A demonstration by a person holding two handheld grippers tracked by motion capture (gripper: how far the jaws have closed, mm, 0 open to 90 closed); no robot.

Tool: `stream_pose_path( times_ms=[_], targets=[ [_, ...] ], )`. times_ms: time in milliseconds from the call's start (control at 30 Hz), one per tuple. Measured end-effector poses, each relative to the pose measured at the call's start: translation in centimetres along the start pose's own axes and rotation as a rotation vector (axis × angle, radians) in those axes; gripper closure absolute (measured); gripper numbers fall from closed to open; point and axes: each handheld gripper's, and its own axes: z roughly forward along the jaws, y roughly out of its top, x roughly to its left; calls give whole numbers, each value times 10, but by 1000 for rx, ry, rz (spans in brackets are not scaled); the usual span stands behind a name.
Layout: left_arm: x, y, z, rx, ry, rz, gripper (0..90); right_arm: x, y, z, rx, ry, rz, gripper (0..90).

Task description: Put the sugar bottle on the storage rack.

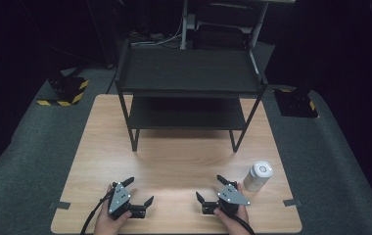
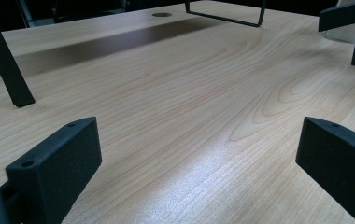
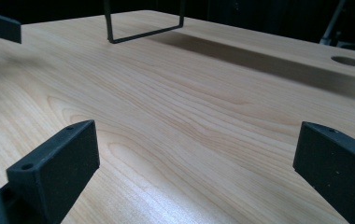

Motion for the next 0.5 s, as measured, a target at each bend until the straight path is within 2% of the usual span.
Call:
stream_pose_path(
  times_ms=[100, 300, 500],
  targets=[
    [1, 1, 0, 5, -2, -6, 5, 1, 0, -1, 0, -1, -11, 3],
    [3, 2, 2, 12, -6, -5, 5, 1, 0, -5, -14, -16, 11, 2],
    [2, 2, 1, 7, -2, -1, 5, 1, 2, -15, -57, -17, 17, 3]
  ],
)
